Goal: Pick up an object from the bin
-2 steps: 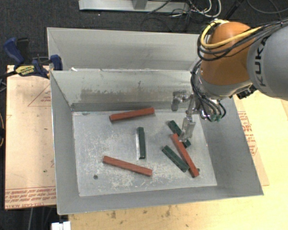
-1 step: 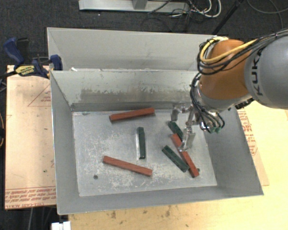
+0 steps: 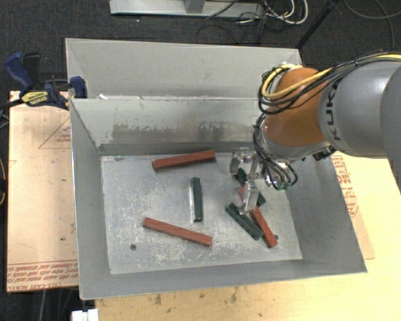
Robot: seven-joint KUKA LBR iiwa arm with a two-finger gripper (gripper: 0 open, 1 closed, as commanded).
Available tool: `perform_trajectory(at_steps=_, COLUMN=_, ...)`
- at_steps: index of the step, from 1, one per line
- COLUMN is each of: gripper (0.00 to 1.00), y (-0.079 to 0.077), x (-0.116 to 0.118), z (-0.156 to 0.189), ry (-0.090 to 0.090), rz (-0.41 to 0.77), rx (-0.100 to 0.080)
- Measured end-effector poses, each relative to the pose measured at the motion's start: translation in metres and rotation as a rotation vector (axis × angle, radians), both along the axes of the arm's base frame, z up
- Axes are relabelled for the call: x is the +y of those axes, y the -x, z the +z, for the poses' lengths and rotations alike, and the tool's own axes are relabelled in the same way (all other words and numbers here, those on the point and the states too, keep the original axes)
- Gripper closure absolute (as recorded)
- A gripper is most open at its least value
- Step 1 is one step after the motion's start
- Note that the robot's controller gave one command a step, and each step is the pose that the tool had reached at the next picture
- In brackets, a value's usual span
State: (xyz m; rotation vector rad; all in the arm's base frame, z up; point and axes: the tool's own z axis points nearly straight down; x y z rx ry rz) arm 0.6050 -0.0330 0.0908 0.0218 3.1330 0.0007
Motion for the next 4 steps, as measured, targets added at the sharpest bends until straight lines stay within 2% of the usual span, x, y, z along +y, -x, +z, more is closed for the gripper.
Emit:
perform_trajectory(at_steps=1, gripper=0.0, y=0.019, x=-0.023, z=-0.022, ry=-0.006, rz=-0.018, rx=0.0)
perform_trajectory(at_steps=2, gripper=1.0, y=0.013, x=-0.047, z=-0.018, ry=0.0, rz=0.098, rx=0.003)
perform_trajectory(at_steps=3, gripper=1.0, y=0.013, x=-0.047, z=-0.018, ry=0.0, rz=0.098, rx=0.003)
perform_trajectory(at_steps=4, gripper=1.0, y=-0.008, x=-0.038, z=0.152, ry=0.002, rz=0.129, rx=-0.002)
